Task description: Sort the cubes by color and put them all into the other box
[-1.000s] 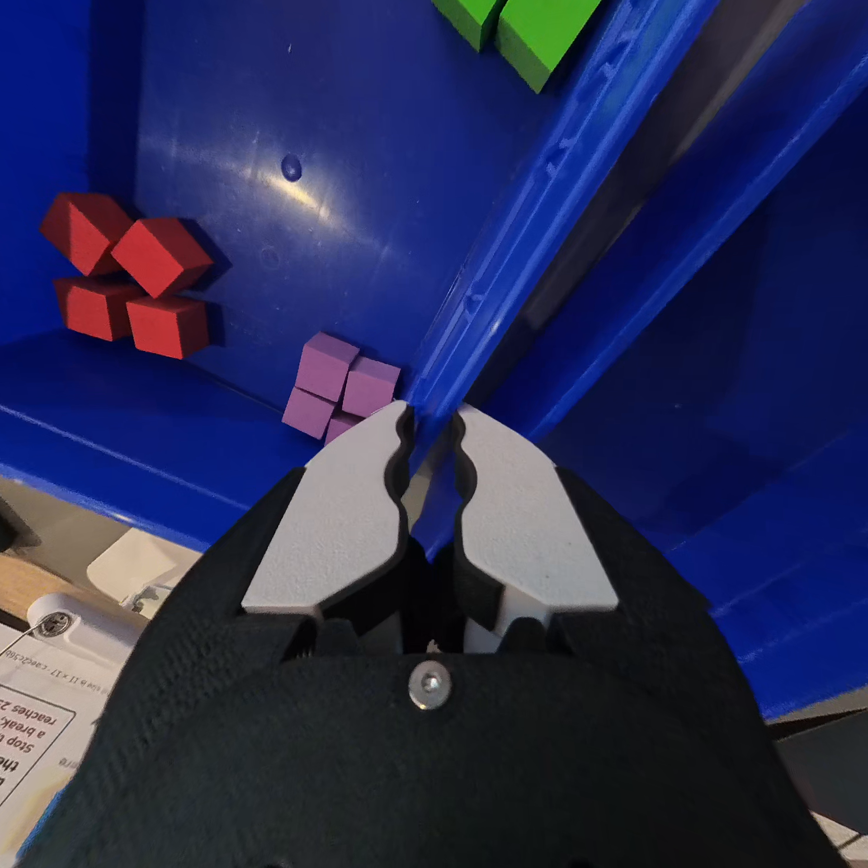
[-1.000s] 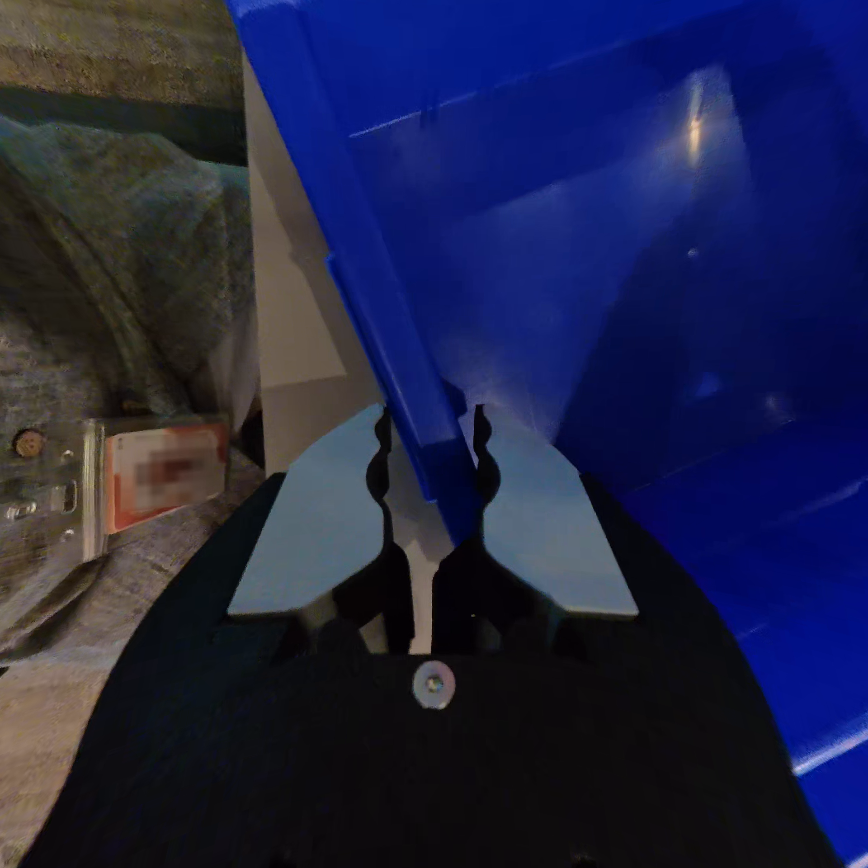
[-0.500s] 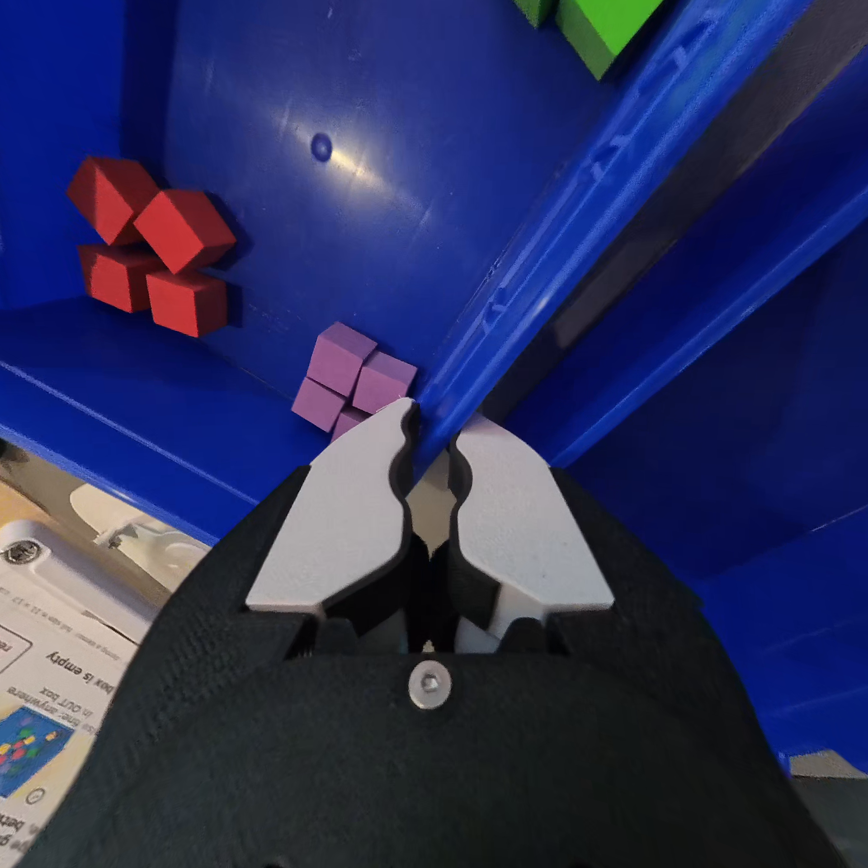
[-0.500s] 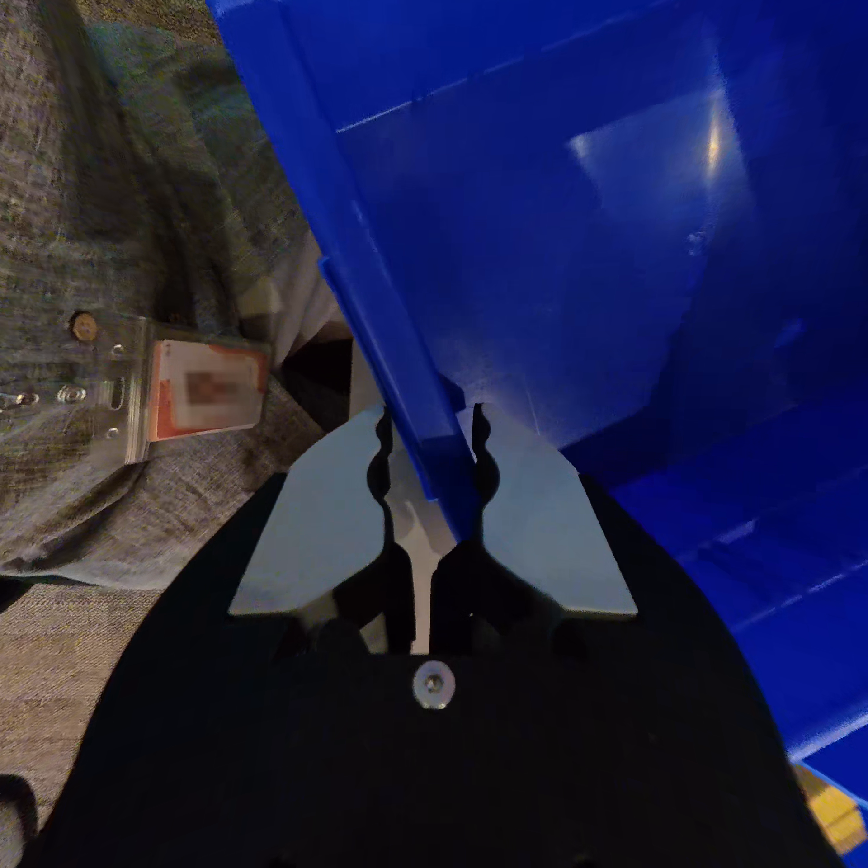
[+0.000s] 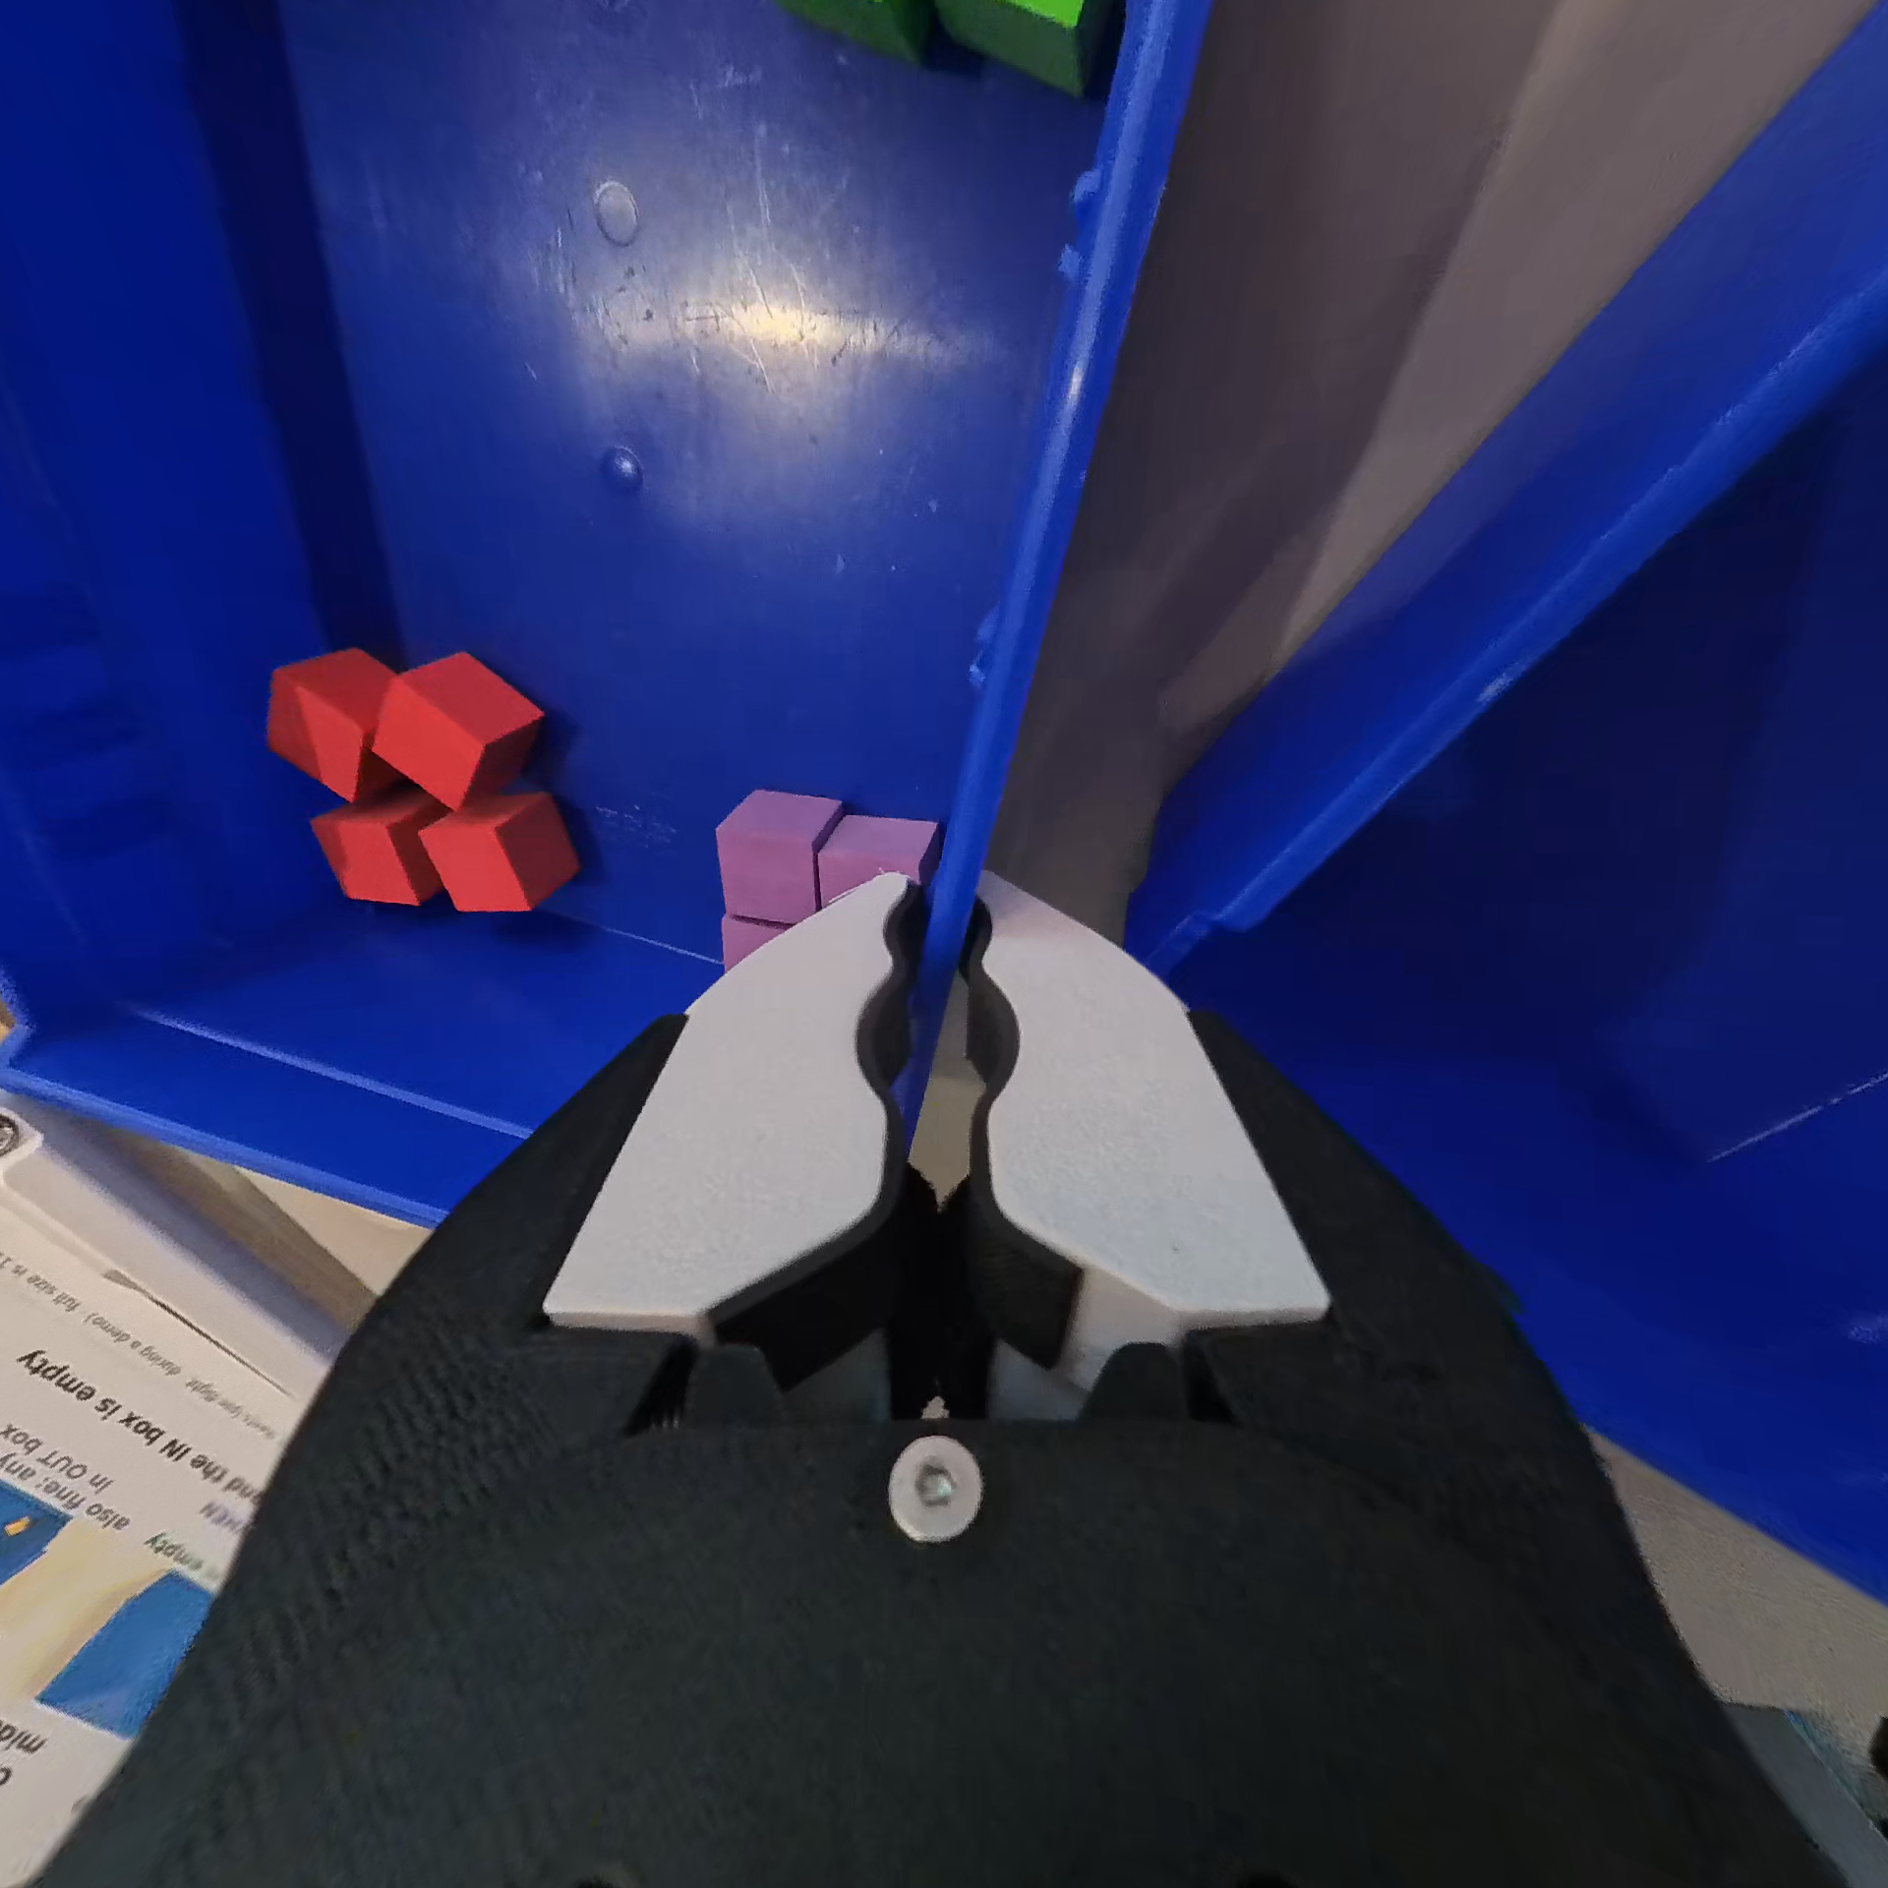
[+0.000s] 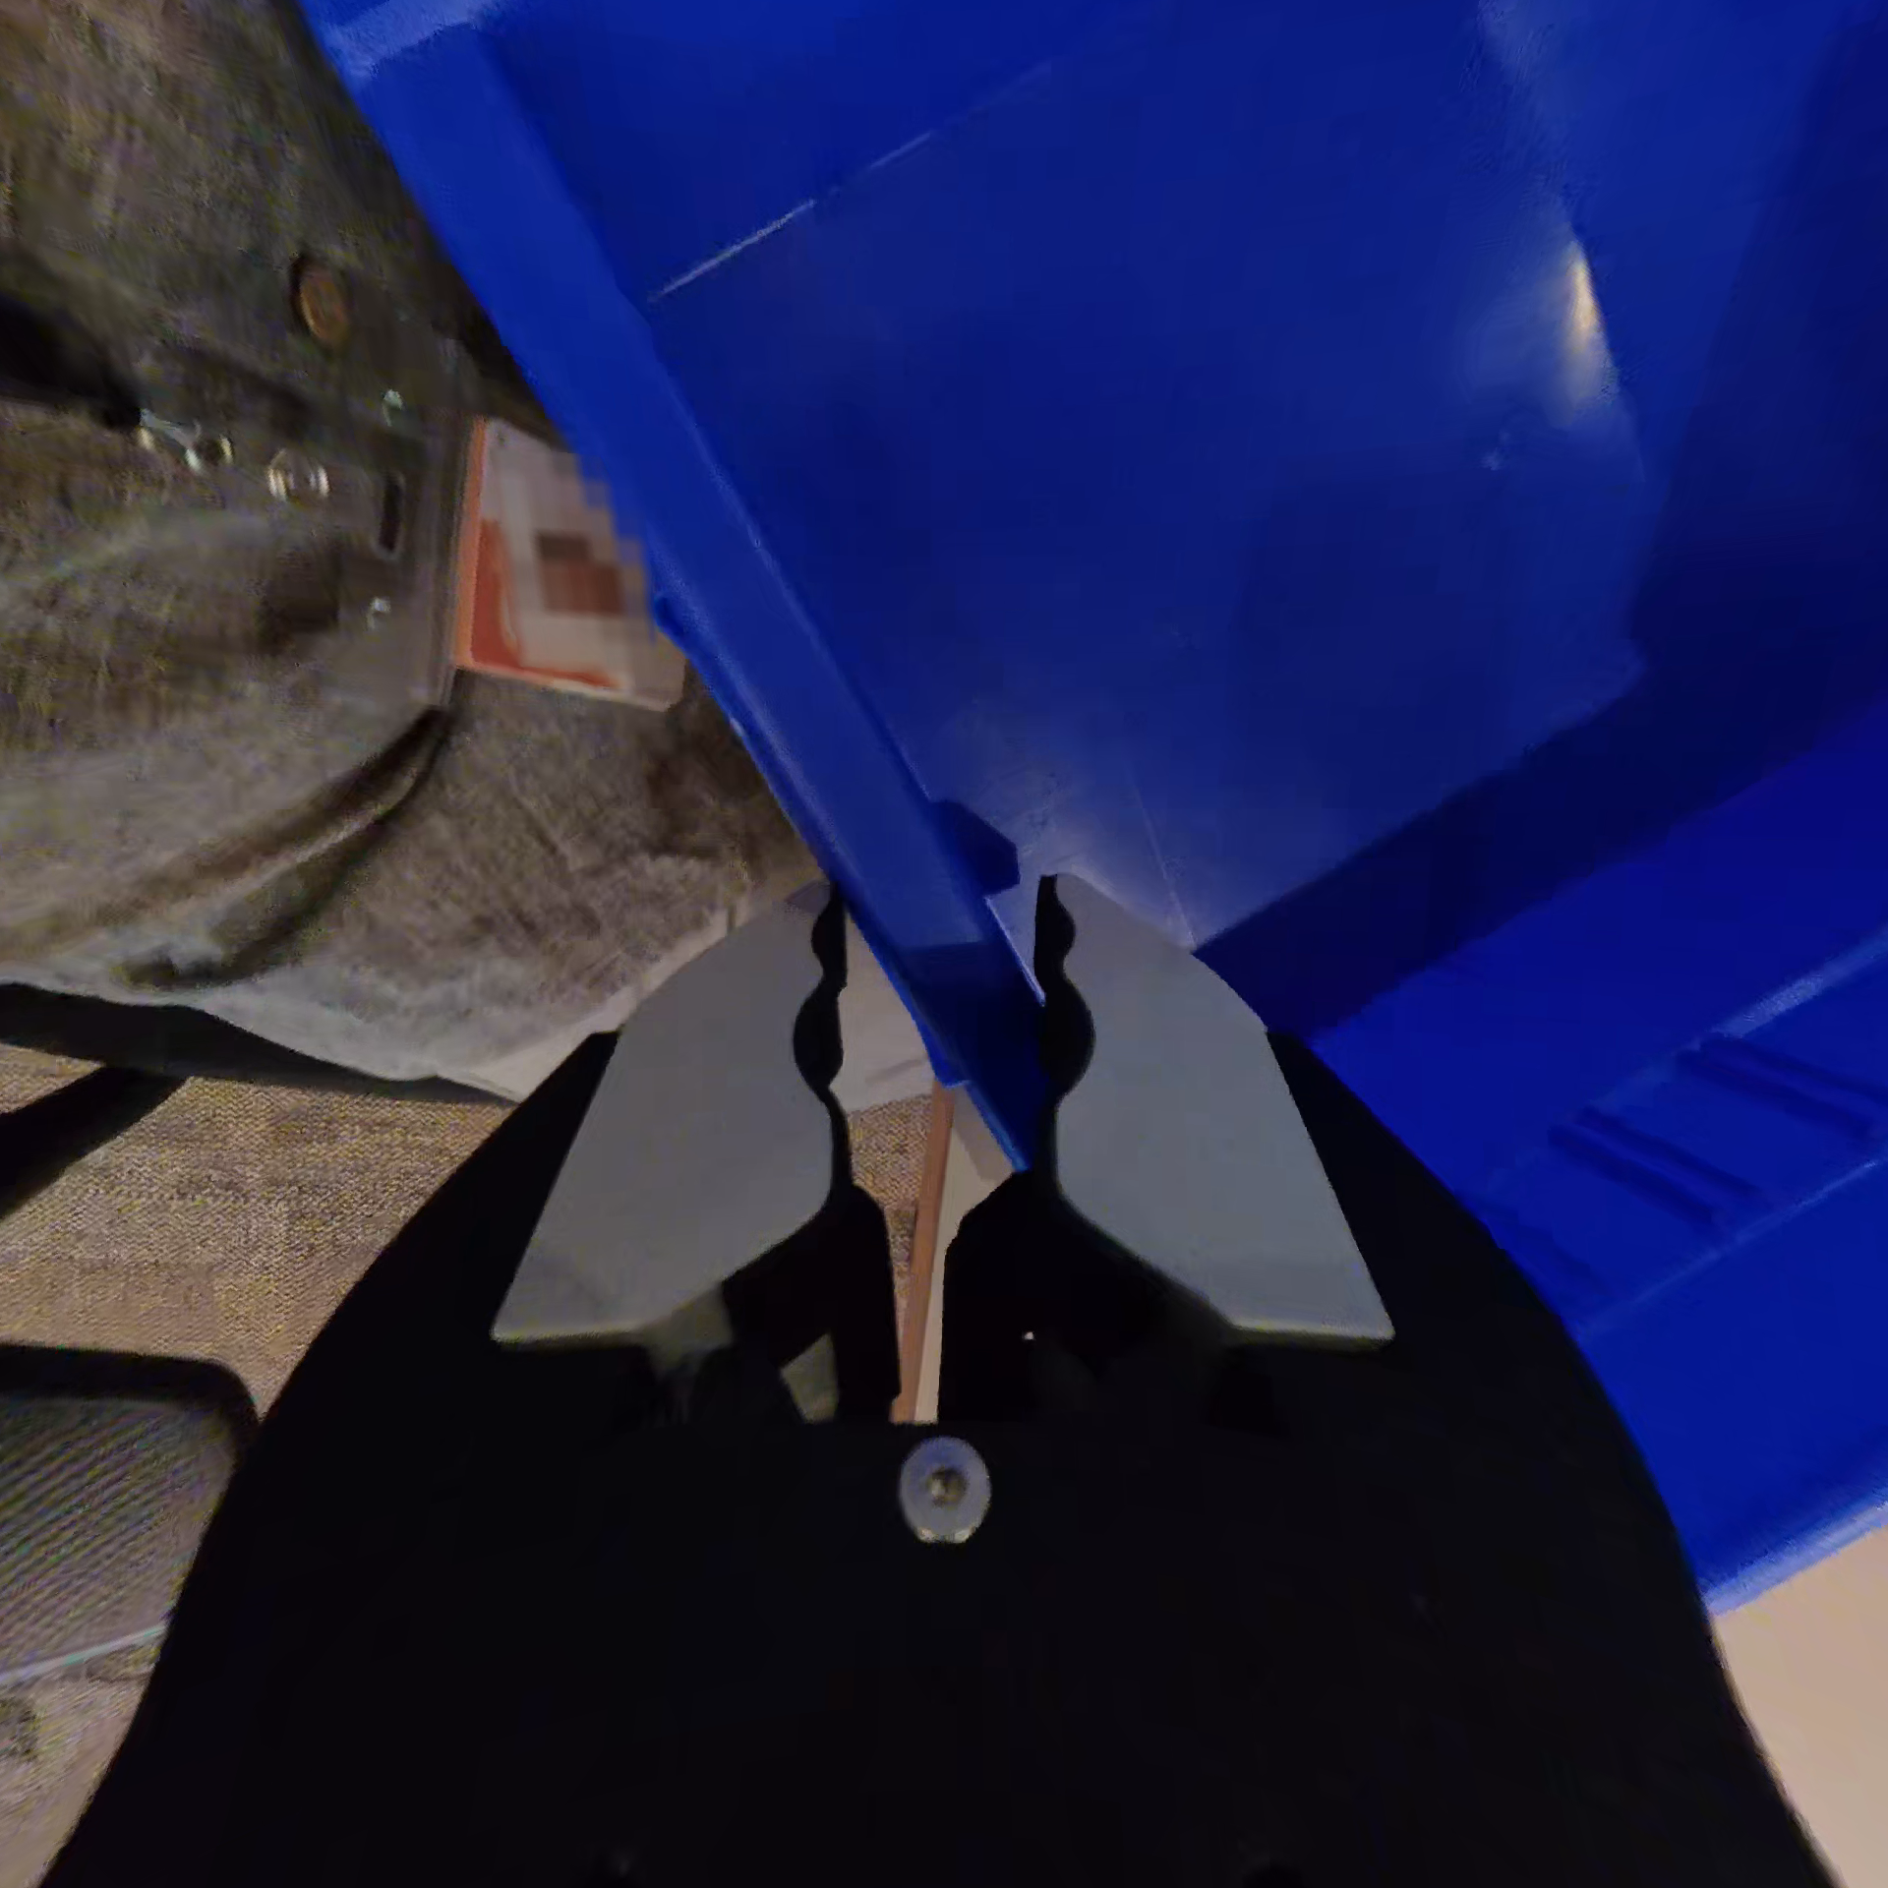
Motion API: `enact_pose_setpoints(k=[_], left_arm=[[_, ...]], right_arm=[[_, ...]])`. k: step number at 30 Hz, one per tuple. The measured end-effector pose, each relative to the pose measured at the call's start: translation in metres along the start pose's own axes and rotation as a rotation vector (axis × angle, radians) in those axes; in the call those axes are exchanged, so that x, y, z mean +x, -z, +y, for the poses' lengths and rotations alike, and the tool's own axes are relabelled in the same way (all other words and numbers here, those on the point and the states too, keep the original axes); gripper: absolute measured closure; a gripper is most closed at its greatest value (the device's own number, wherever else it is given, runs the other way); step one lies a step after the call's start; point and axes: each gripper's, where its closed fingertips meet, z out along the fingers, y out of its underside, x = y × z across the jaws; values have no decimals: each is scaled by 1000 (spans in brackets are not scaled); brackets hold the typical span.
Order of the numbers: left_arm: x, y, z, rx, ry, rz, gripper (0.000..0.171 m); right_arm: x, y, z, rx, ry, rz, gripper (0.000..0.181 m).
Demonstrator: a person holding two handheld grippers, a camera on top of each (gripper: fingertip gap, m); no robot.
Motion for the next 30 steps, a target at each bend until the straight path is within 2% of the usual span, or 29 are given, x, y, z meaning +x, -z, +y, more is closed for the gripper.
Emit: enact_pose_setpoints(k=[13, 25, 30], left_arm=[[1, -2, 6, -83, 127, 12, 162], [2, -3, 7, -78, 135, -7, 162], [3, -3, 9, -77, 123, 9, 162]], right_arm=[[-46, 43, 90, -60, -49, 1, 143], [-98, 71, 145, -121, -158, 28, 141], [-107, 81, 162, -123, -223, 62, 144]])
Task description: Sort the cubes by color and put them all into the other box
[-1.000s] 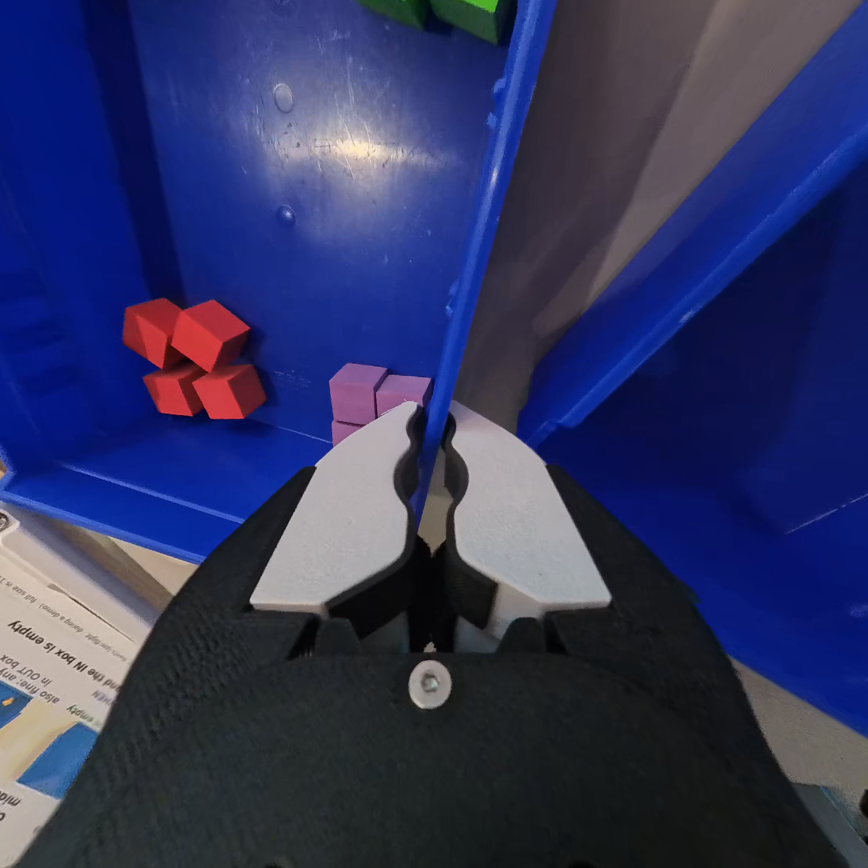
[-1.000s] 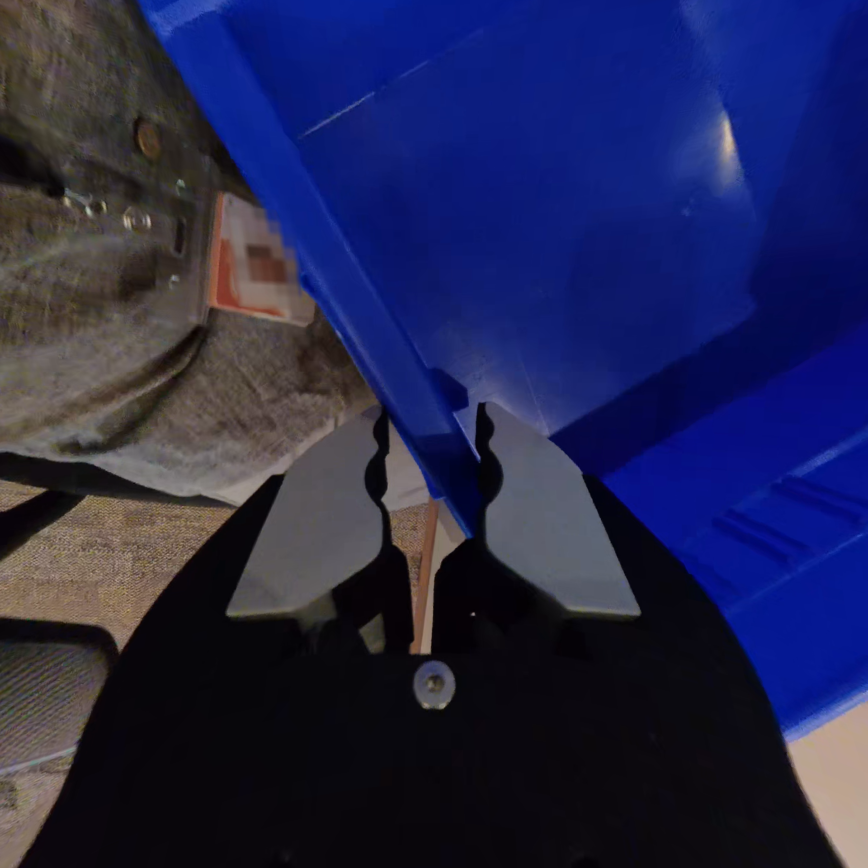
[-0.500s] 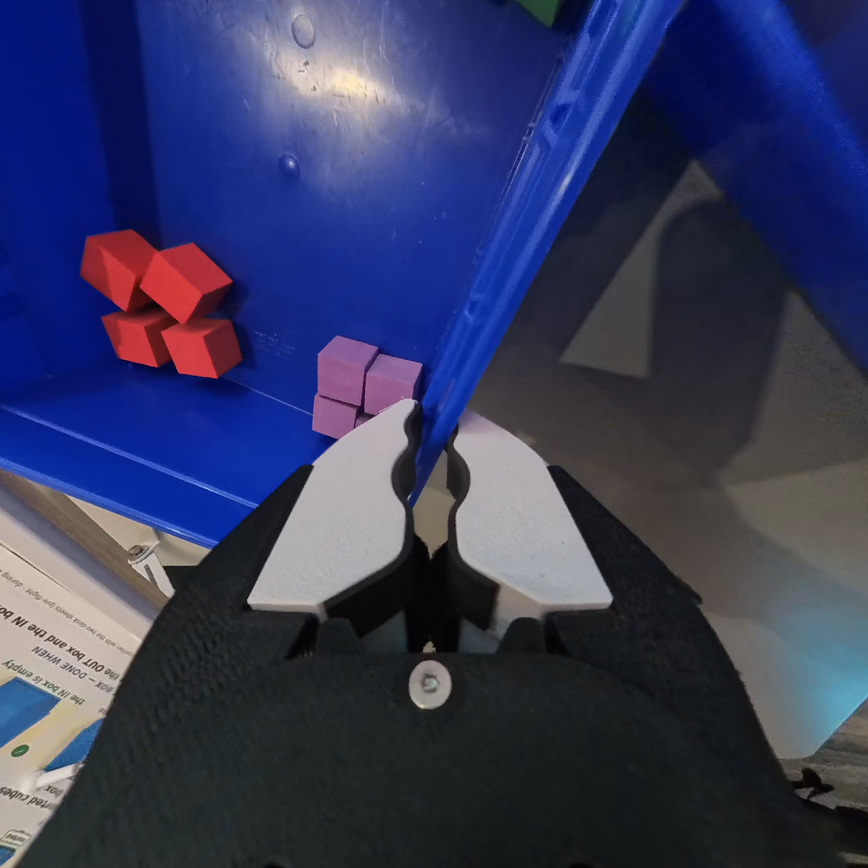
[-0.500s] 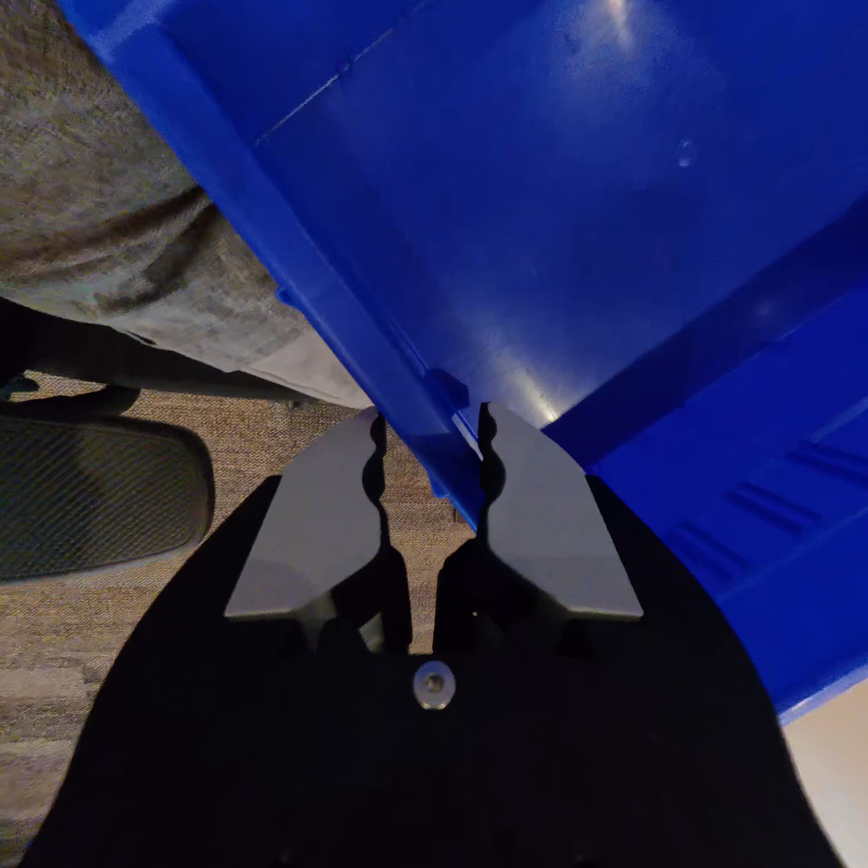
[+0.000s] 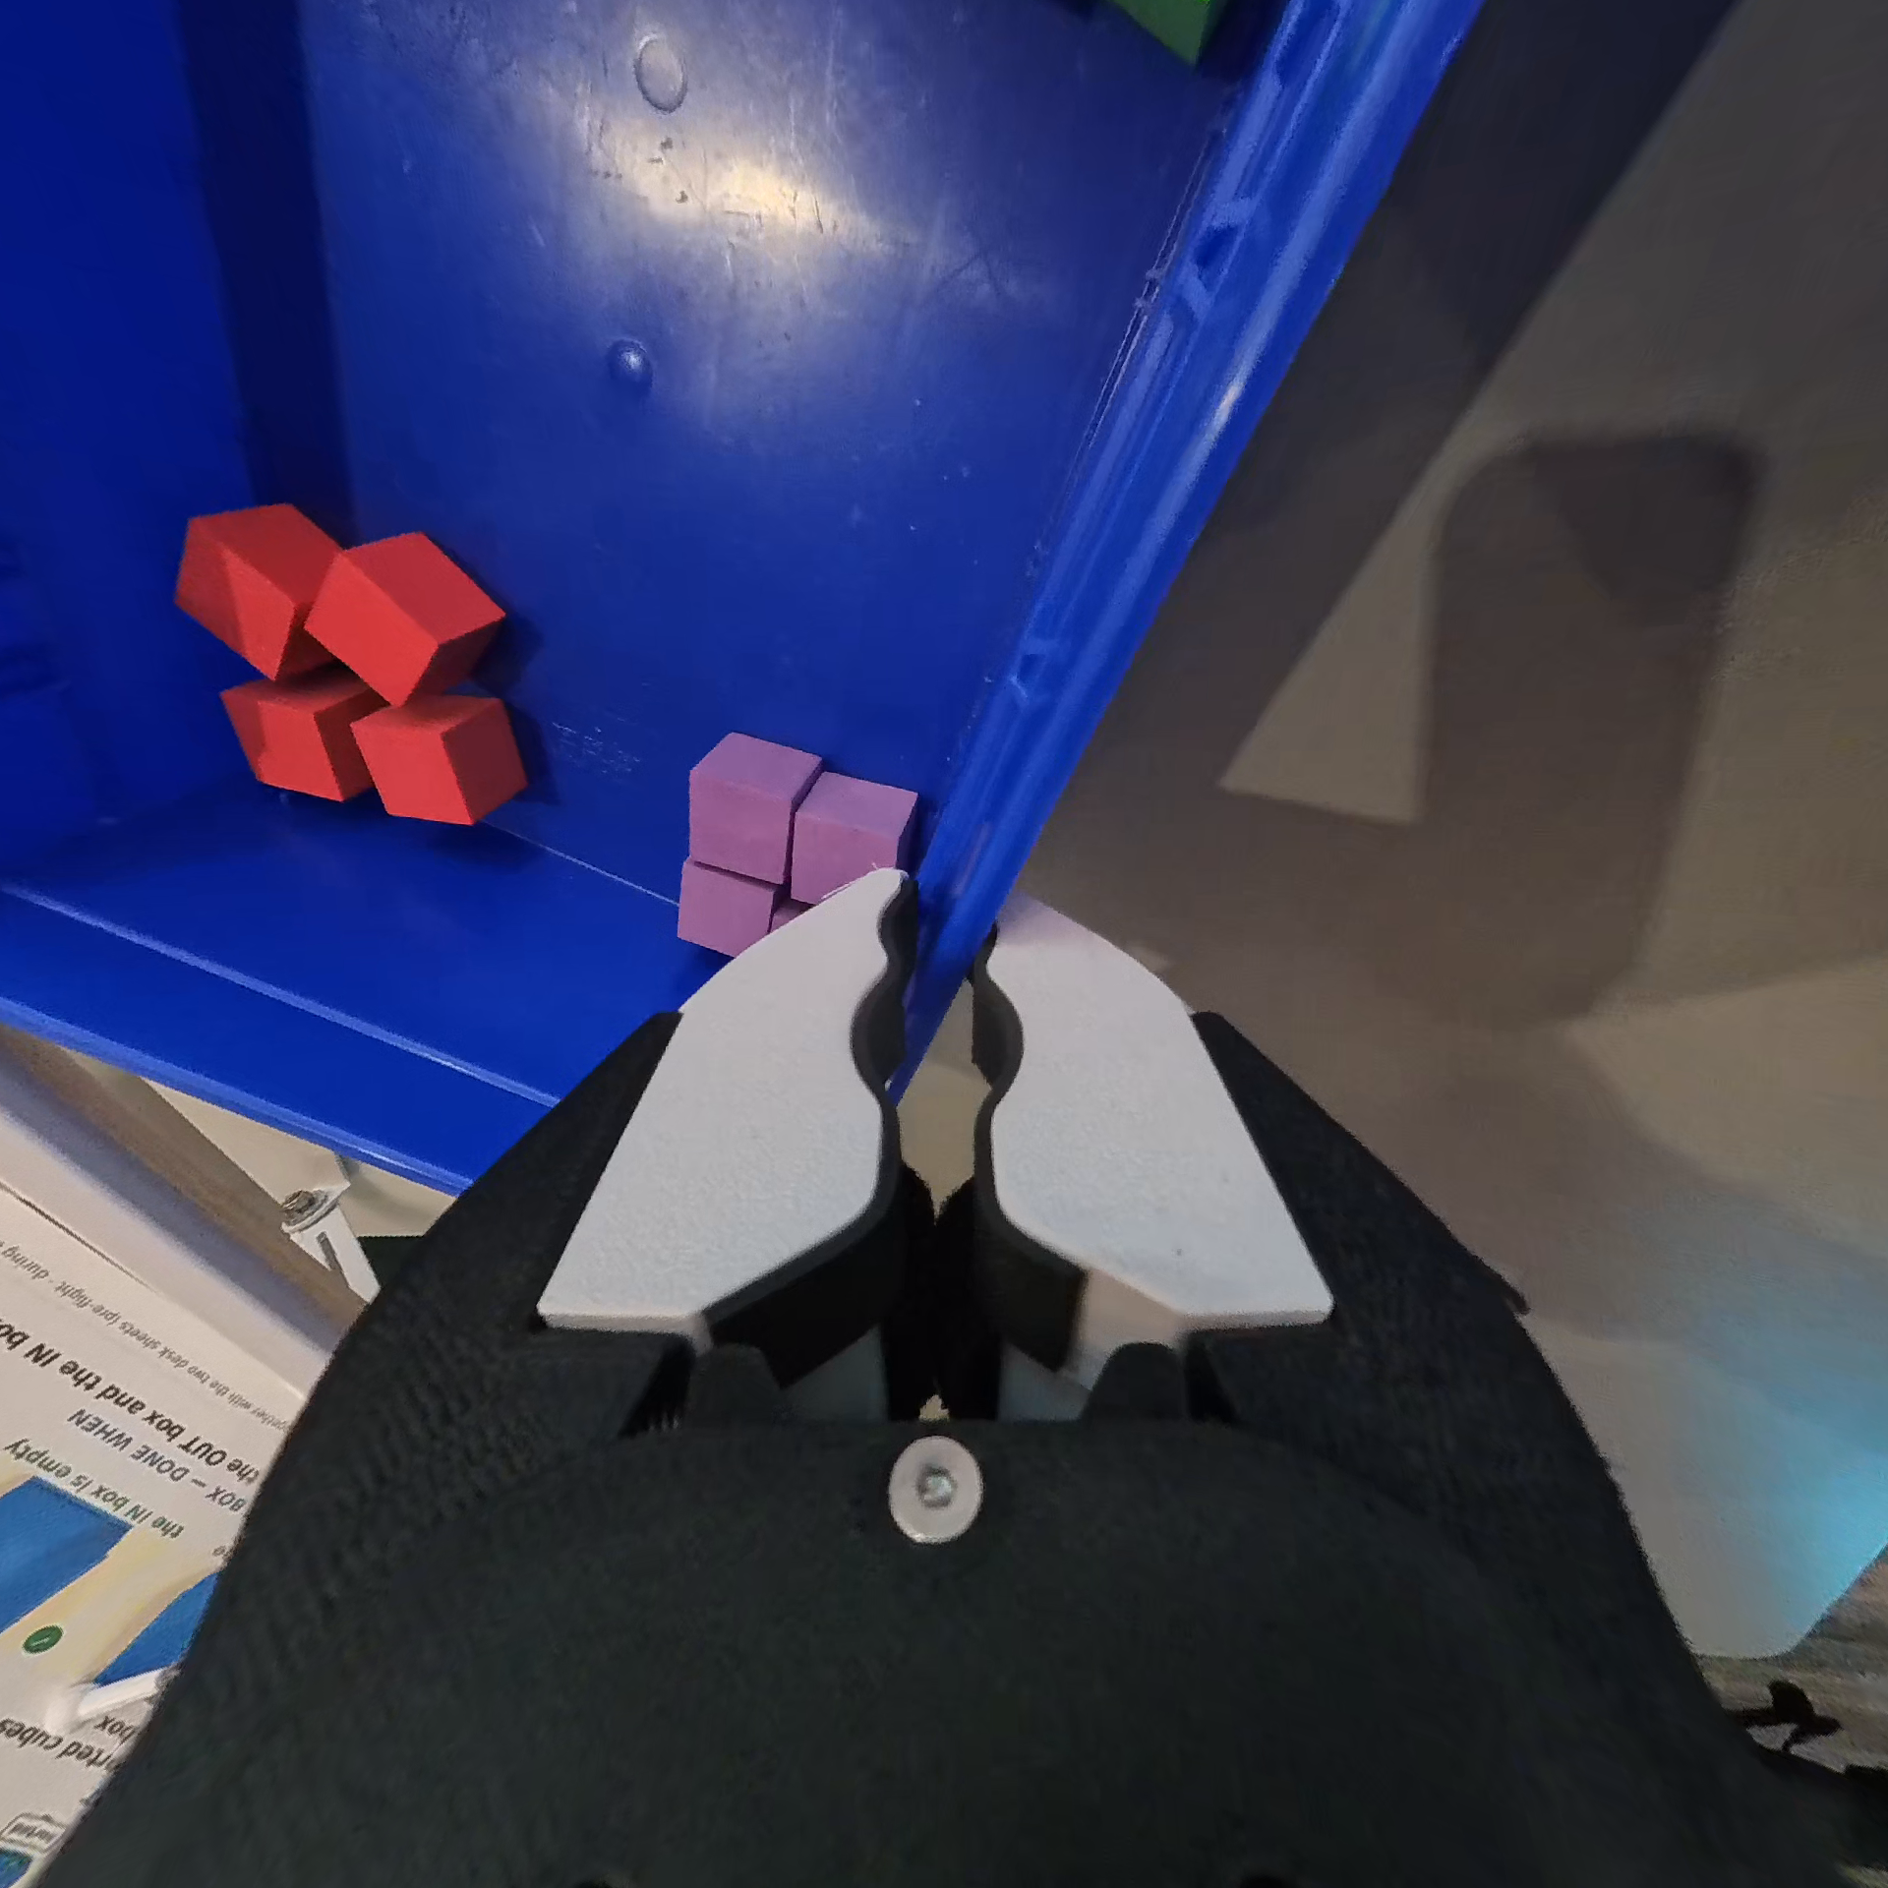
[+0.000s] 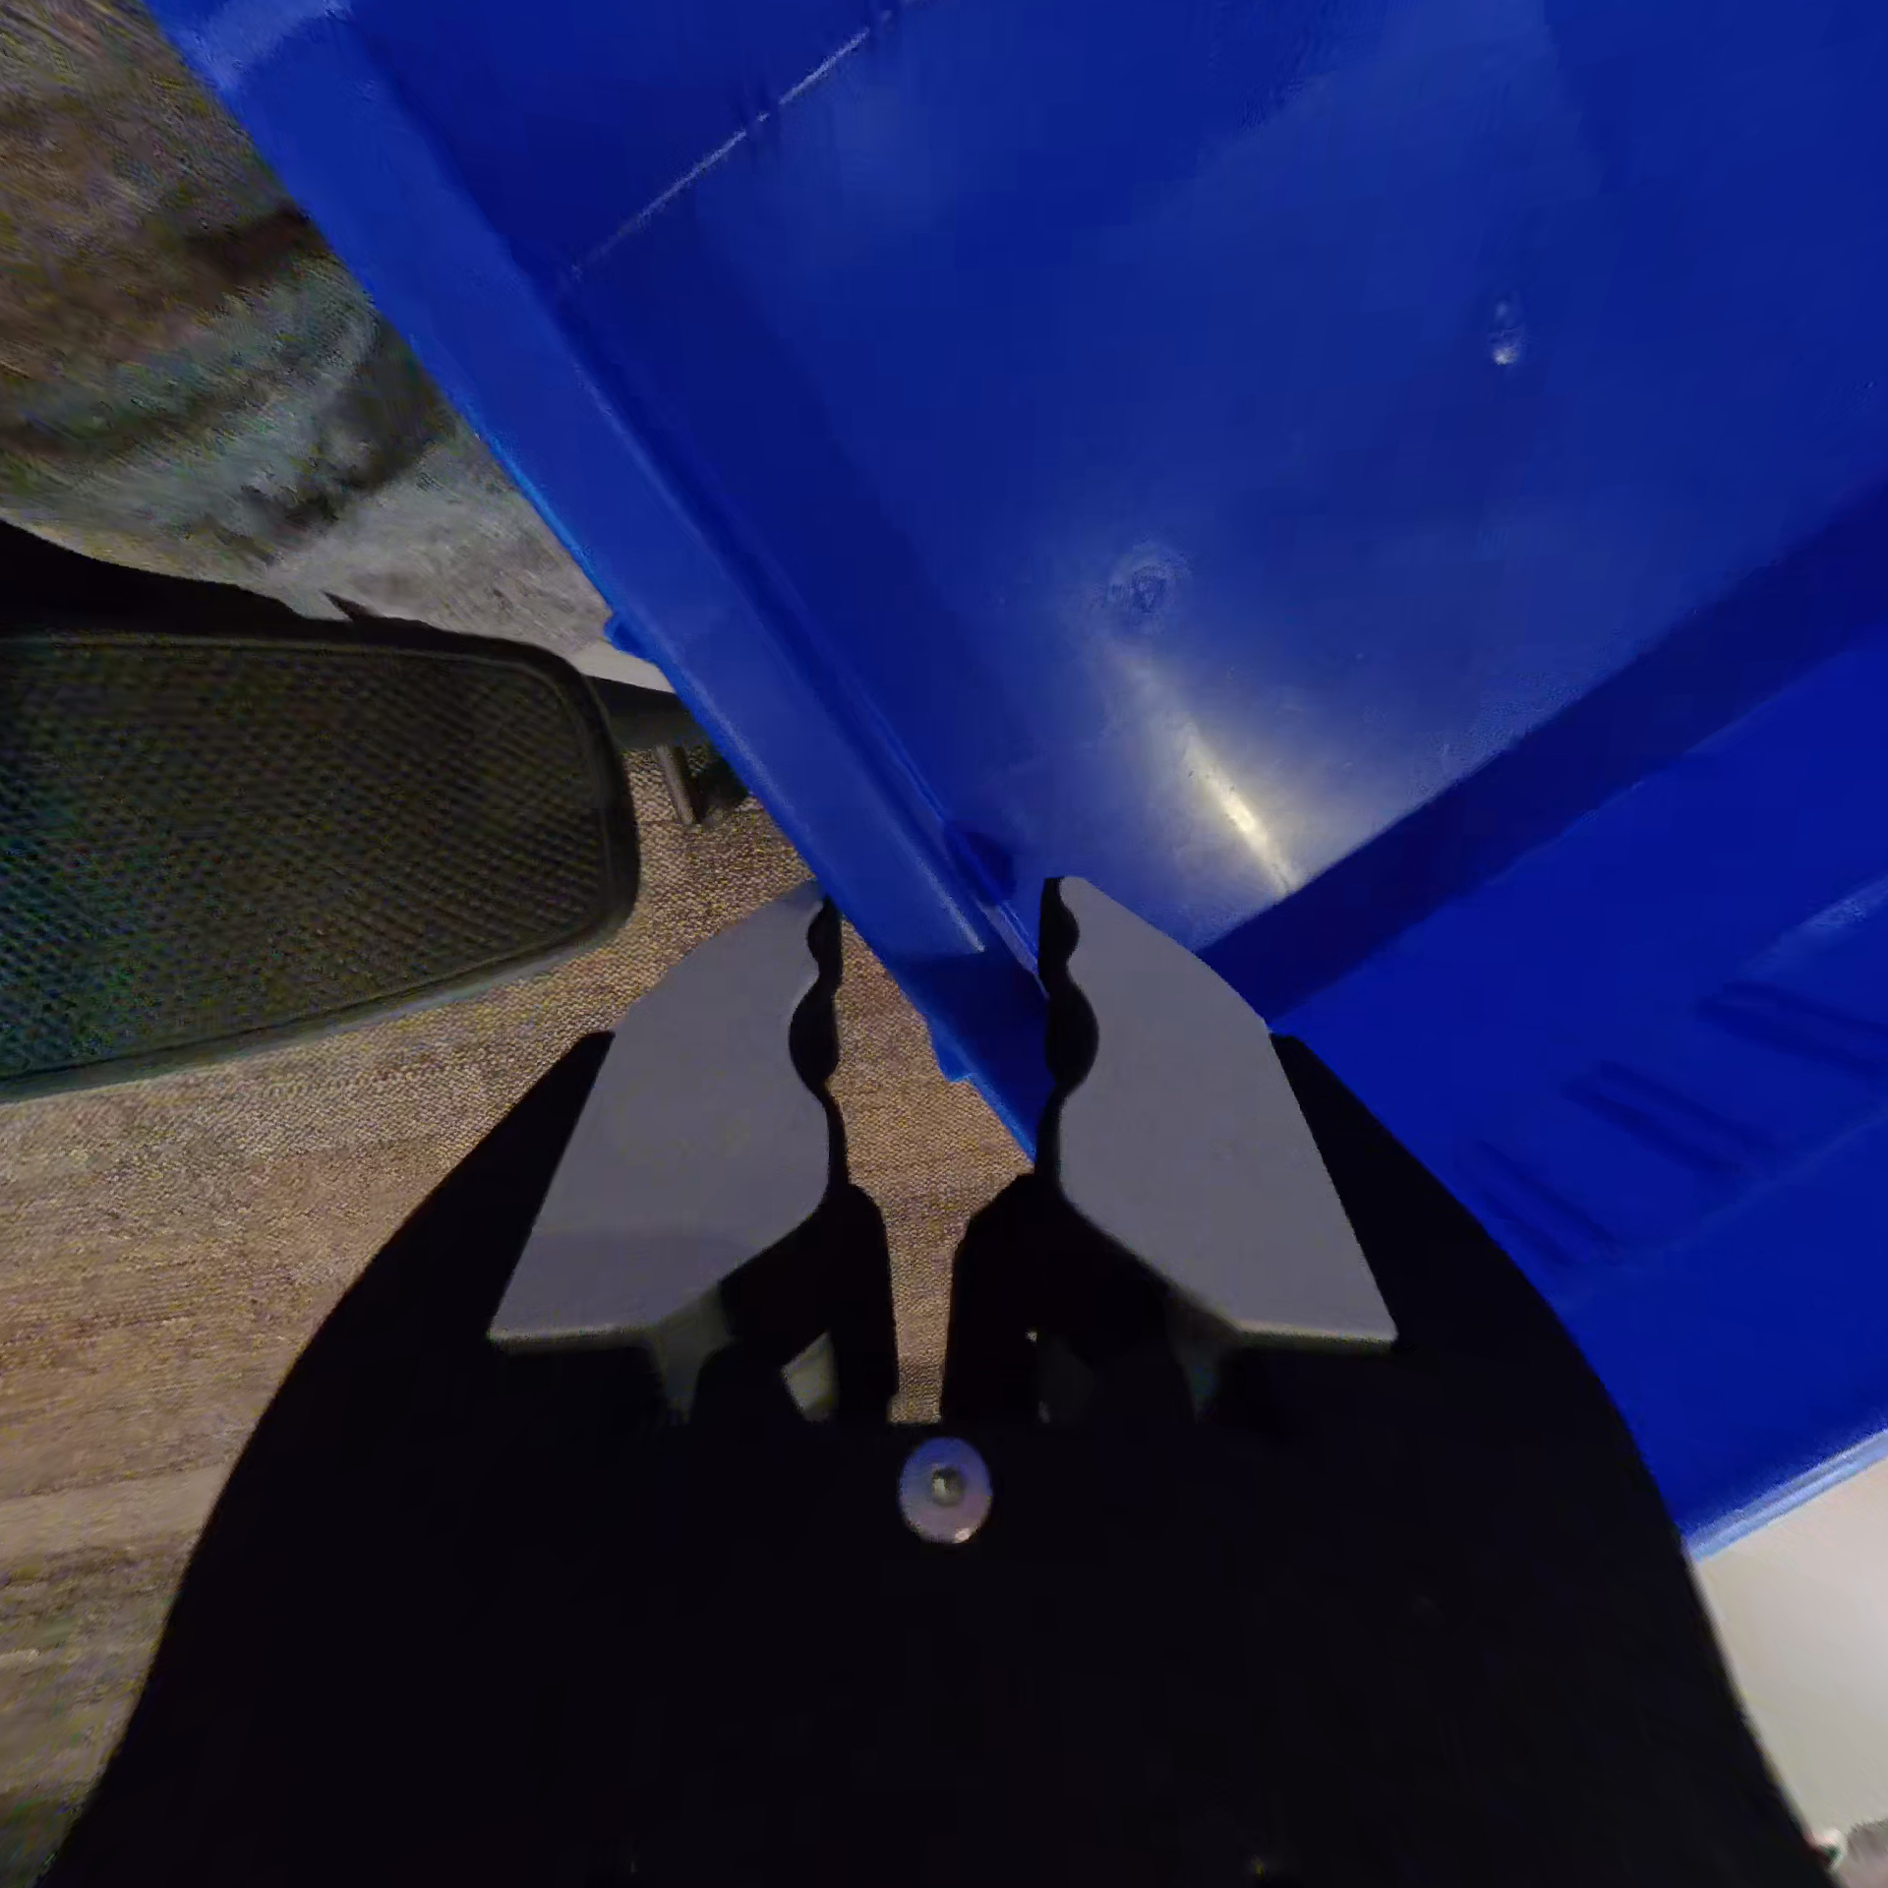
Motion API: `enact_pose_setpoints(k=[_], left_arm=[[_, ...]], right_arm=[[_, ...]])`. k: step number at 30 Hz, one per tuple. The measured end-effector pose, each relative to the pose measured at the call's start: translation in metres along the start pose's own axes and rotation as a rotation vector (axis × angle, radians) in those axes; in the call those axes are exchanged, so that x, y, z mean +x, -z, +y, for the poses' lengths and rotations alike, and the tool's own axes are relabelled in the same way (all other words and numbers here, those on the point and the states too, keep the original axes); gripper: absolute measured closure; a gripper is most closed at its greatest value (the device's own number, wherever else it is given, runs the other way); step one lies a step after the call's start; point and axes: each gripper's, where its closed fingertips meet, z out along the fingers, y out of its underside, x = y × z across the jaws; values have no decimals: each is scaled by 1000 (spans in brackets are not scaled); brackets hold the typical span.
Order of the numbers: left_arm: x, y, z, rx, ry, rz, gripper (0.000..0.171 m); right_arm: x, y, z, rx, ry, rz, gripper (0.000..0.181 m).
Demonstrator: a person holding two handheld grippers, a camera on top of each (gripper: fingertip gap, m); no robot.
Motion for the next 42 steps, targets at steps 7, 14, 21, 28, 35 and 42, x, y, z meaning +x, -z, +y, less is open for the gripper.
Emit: enact_pose_setpoints(k=[7, 14, 21, 28, 35, 42], left_arm=[[5, 1, 6, -23, -85, -31, 164], [32, 5, 20, 0, -152, -15, 165], [71, 12, 47, -22, -214, -1, 166], [115, 19, 73, -14, -250, -3, 166], [161, 27, 104, 2, -394, -48, 165], [186, 31, 165, -62, -379, -60, 165]], right_arm=[[16, 9, 32, -5, -112, 49, 144], [45, 15, 64, -22, -200, 74, 143], [77, 22, 73, -36, -250, 68, 144], [112, 18, 68, -41, -282, 53, 144], [148, 3, 51, -26, -299, 34, 148], [175, -11, 24, -17, -305, 18, 151]])
